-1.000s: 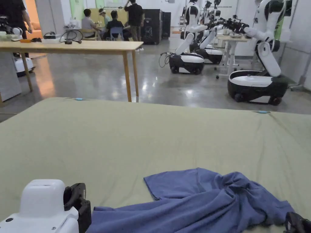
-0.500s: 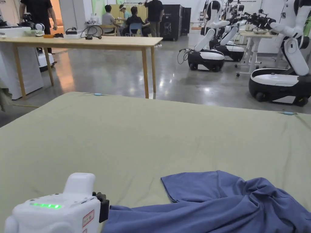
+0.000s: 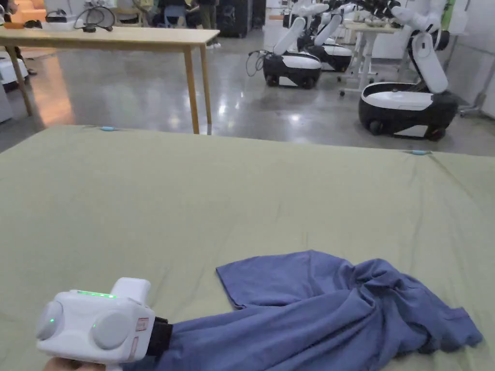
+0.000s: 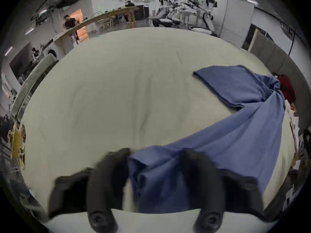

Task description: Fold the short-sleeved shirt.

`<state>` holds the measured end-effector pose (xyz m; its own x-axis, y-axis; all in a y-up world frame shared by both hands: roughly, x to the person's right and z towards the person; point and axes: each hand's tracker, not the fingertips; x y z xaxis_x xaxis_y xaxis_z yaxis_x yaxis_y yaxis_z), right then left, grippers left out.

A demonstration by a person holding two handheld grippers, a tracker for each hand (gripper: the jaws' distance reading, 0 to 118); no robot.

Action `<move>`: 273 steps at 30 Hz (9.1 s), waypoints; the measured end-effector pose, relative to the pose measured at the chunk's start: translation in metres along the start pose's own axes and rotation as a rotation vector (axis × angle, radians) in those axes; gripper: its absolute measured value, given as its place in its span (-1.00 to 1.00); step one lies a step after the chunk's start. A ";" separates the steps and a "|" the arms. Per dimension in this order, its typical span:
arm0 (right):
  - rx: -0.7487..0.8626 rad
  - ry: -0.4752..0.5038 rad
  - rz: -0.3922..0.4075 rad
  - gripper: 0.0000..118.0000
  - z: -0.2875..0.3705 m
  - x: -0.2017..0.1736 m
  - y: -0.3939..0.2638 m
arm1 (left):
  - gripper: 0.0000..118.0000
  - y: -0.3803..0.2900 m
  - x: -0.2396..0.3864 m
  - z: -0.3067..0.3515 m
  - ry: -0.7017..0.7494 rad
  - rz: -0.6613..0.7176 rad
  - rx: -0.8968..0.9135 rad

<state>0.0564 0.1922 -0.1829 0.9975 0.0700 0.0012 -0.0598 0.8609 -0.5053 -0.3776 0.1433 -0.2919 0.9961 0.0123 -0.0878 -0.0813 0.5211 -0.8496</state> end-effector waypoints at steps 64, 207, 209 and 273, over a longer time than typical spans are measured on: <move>0.196 -0.004 0.057 -0.95 0.013 0.115 0.348 | -0.95 0.190 -0.053 0.292 0.107 0.062 0.635; -0.441 0.193 0.128 1.00 -0.297 0.040 0.136 | -0.84 -0.073 -0.074 0.070 -0.123 0.168 0.050; -0.424 0.186 0.151 0.93 -0.316 0.040 0.133 | -0.84 -0.070 -0.073 0.066 -0.115 0.161 0.044; 0.329 -0.031 0.009 -0.96 -0.056 0.120 0.495 | -0.85 0.310 0.017 0.232 0.052 0.036 0.644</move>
<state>0.1486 0.5983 -0.4809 0.9956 0.0897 0.0270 -0.0825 0.9763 -0.2000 -0.3781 0.5031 -0.4357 0.9888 0.0063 -0.1493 -0.0611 0.9288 -0.3654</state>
